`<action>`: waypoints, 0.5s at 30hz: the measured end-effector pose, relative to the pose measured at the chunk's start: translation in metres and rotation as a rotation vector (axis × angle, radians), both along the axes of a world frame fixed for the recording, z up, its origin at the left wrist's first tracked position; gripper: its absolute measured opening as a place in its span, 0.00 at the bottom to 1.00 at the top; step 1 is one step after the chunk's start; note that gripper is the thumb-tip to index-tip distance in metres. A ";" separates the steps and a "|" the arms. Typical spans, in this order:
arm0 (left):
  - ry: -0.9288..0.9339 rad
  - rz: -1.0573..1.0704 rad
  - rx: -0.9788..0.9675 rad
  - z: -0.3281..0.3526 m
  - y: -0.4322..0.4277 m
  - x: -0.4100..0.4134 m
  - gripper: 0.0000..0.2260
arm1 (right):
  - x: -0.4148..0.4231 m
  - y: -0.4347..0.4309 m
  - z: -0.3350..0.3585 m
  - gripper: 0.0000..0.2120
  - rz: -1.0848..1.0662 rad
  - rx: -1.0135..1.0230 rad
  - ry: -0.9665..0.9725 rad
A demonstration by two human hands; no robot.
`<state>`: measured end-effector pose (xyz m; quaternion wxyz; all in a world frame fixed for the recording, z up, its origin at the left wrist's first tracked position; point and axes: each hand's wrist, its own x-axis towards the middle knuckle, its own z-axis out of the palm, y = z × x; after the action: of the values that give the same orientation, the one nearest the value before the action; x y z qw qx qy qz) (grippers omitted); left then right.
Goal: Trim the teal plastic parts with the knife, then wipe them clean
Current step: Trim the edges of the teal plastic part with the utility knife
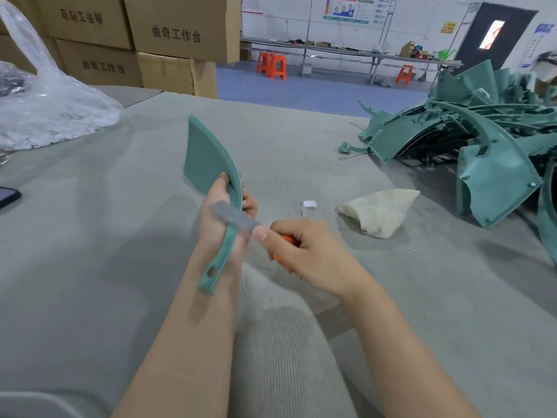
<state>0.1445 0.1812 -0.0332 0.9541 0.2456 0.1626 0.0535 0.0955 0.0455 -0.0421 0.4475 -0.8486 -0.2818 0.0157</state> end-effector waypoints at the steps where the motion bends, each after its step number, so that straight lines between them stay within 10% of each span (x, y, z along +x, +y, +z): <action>1: -0.024 0.029 -0.007 -0.001 -0.002 -0.001 0.12 | 0.002 -0.003 0.000 0.24 -0.057 0.028 0.002; 15: 0.005 0.074 0.062 -0.001 -0.004 0.000 0.13 | 0.005 -0.006 -0.005 0.24 -0.050 -0.067 -0.008</action>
<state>0.1447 0.1773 -0.0337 0.9429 0.2691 0.1724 0.0934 0.1008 0.0398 -0.0473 0.4180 -0.8699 -0.2614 0.0105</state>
